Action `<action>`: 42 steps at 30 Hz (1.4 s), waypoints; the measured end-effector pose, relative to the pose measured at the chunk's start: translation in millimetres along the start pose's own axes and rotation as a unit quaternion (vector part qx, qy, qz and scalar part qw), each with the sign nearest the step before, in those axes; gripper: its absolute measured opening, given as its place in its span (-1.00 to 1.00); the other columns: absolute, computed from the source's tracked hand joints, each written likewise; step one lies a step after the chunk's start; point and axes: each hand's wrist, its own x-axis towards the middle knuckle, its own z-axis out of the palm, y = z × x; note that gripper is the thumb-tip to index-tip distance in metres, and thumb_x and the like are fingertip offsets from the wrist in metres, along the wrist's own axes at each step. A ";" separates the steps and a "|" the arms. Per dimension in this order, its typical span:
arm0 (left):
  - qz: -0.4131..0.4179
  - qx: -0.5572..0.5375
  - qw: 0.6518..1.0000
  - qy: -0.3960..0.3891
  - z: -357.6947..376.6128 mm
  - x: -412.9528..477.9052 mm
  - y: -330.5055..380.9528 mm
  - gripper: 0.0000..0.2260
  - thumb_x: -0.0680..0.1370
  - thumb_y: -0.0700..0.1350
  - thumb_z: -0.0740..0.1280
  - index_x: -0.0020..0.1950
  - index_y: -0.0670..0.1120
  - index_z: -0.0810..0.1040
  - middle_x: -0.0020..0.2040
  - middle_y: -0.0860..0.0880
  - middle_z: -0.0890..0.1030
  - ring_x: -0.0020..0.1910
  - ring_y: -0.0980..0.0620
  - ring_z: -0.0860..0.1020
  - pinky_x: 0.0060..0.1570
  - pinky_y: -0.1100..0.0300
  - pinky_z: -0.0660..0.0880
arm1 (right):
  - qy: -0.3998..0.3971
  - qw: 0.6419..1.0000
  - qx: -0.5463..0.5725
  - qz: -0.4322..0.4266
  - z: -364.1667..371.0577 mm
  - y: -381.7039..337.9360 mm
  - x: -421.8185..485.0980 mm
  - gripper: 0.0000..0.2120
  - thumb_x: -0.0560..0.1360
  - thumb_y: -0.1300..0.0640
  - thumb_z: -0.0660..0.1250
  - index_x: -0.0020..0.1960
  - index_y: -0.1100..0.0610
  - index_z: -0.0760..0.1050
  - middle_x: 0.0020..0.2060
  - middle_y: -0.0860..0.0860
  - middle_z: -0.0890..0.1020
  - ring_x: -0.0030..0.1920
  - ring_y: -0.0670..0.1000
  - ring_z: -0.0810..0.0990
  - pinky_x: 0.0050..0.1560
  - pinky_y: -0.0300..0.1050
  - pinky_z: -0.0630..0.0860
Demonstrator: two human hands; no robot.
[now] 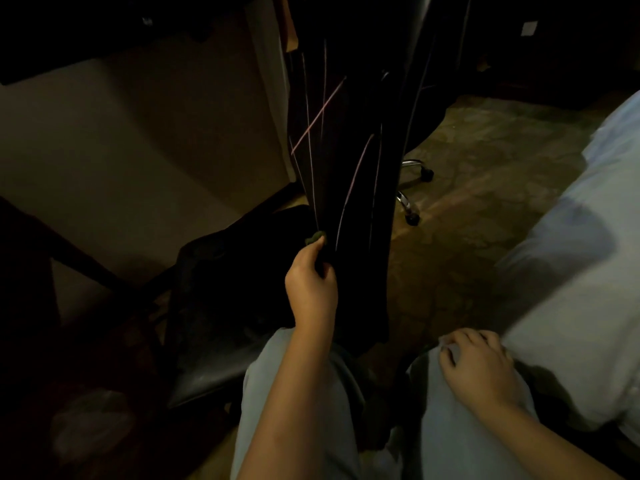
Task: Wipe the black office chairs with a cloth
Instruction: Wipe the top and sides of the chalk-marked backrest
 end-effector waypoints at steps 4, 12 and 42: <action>-0.019 0.010 1.000 -0.016 -3.6 -1.4 -1.3 -0.64 0.53 -0.29 0.33 0.31 -0.09 0.54 0.22 -0.02 0.60 0.22 0.06 0.53 0.17 0.40 0.33 | -0.007 1.000 0.002 0.004 -2.7 -5.3 -1.1 -0.70 0.59 -0.10 0.11 0.26 -0.09 0.45 0.23 -0.11 0.49 0.29 -0.02 0.33 0.26 -0.06 0.33; 0.003 -0.058 0.998 0.031 1.9 -4.8 21.5 -0.57 0.53 -0.32 0.30 0.38 -0.04 0.48 0.29 0.02 0.56 0.28 0.13 0.49 0.33 0.20 0.41 | -0.059 0.998 0.005 0.000 -10.9 -16.3 -2.6 -0.67 0.59 -0.14 0.10 0.32 -0.13 0.39 0.30 -0.15 0.43 0.35 -0.06 0.28 0.32 -0.07 0.29; -0.019 -0.062 0.998 0.001 -0.4 -11.1 -5.2 -0.62 0.54 -0.31 0.31 0.33 -0.05 0.53 0.25 0.01 0.58 0.25 0.11 0.50 0.31 0.16 0.43 | -0.056 0.998 0.004 -0.002 -3.2 -9.6 5.3 -0.69 0.59 -0.15 0.08 0.28 -0.14 0.40 0.24 -0.16 0.45 0.29 -0.06 0.30 0.29 -0.09 0.30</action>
